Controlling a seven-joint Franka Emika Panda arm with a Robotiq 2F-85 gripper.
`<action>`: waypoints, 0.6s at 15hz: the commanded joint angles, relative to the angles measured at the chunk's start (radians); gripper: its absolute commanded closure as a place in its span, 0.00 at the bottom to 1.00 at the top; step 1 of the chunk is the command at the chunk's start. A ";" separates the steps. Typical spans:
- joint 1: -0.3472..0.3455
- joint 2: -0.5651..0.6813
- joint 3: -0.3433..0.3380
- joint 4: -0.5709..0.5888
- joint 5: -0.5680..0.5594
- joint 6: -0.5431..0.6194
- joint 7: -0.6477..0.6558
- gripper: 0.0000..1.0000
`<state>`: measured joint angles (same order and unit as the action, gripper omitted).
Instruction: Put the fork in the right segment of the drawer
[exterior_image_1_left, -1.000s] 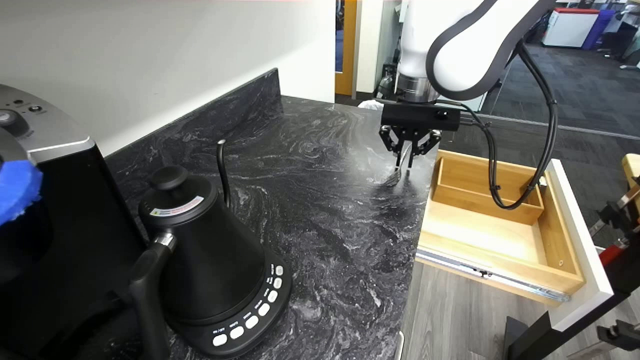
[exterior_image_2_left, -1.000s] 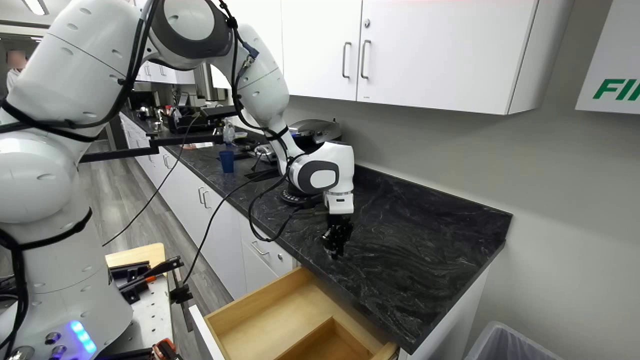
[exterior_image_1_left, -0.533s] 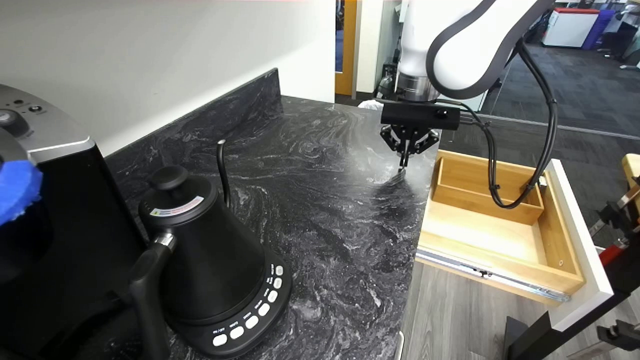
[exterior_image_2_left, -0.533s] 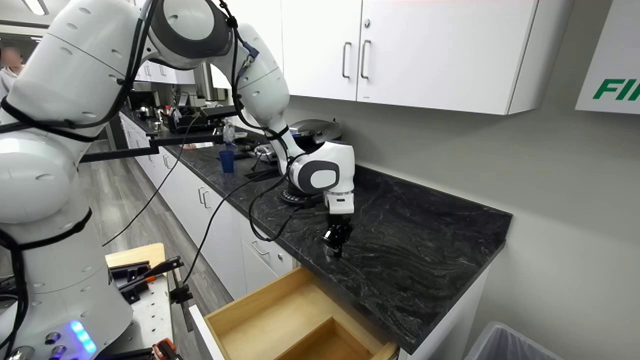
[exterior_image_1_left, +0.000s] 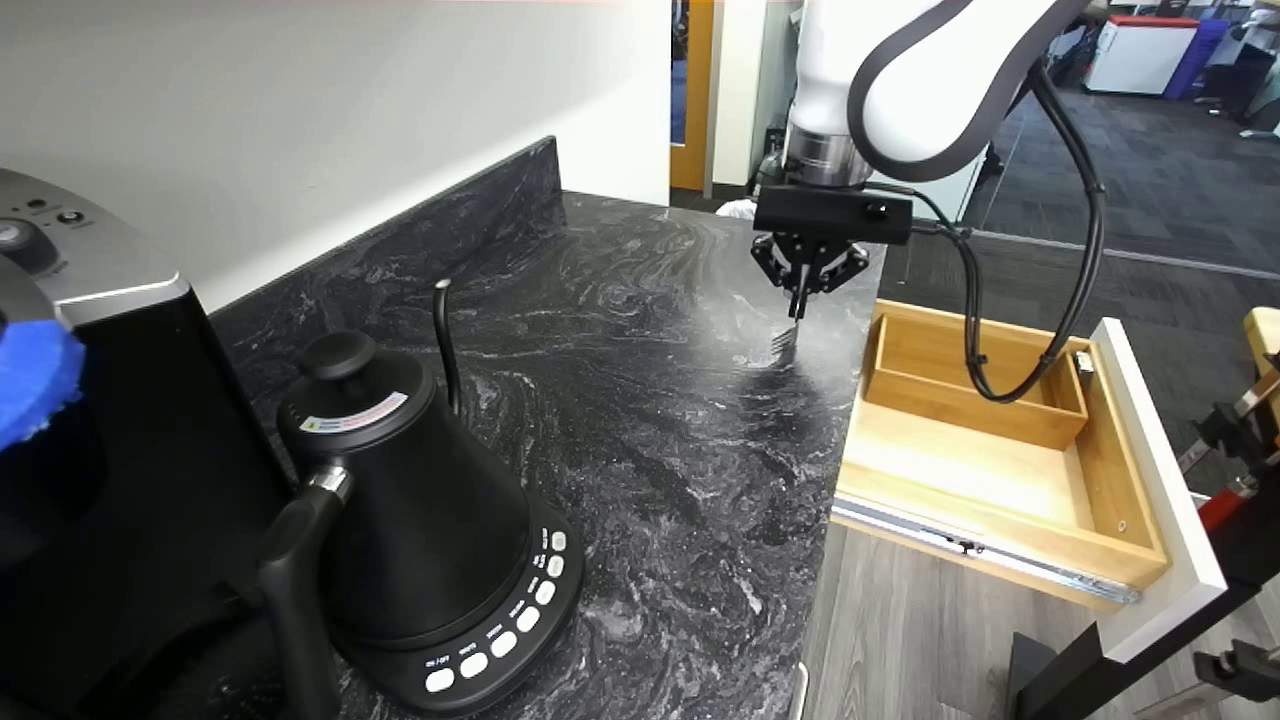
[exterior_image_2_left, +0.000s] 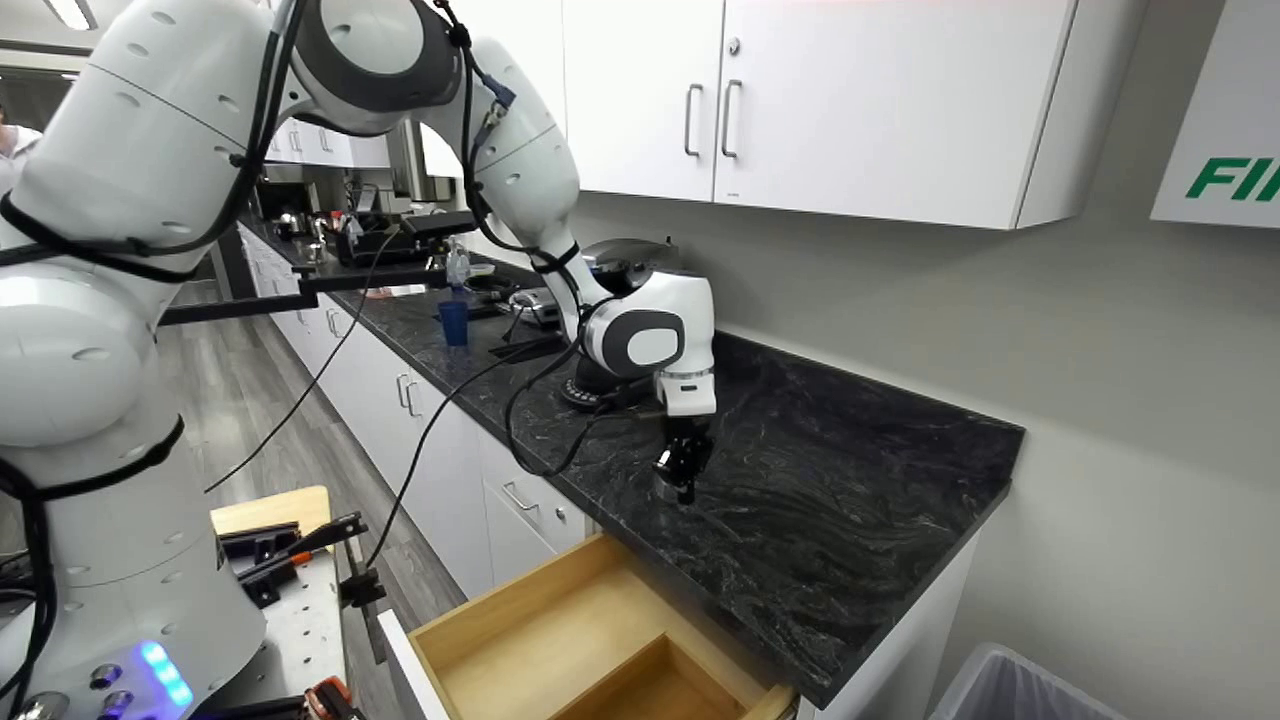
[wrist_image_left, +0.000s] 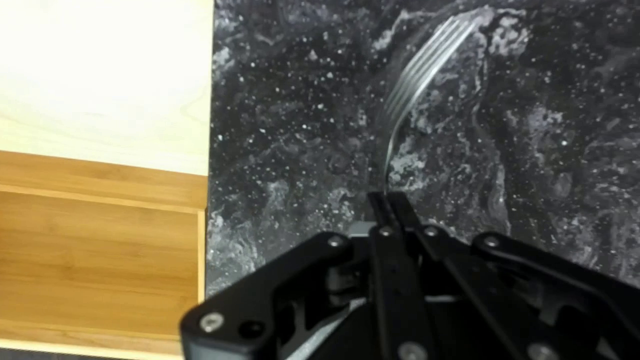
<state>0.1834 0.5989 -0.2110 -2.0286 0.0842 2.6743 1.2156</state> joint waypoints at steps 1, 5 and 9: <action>0.016 -0.041 -0.025 0.000 -0.042 -0.003 0.029 0.98; 0.029 -0.029 -0.070 0.009 -0.064 0.013 0.094 0.98; 0.074 -0.007 -0.159 0.014 -0.121 0.014 0.261 0.98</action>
<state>0.2122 0.5873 -0.3046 -2.0055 0.0146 2.6745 1.3366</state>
